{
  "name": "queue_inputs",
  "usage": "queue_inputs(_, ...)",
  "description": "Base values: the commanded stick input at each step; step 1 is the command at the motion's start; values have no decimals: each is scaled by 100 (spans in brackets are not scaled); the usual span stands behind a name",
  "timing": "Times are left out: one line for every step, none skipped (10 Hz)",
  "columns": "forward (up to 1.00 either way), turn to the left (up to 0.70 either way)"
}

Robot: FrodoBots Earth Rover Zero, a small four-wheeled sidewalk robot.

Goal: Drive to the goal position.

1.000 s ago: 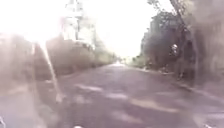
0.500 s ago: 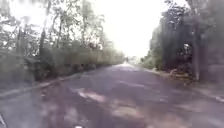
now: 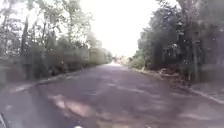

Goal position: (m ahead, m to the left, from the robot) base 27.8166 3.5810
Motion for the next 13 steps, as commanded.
queue_inputs(100,0)
queue_inputs(100,0)
queue_inputs(100,0)
queue_inputs(100,0)
queue_inputs(100,0)
queue_inputs(100,0)
queue_inputs(100,0)
queue_inputs(100,0)
queue_inputs(100,0)
queue_inputs(100,0)
queue_inputs(100,0)
queue_inputs(100,0)
queue_inputs(100,0)
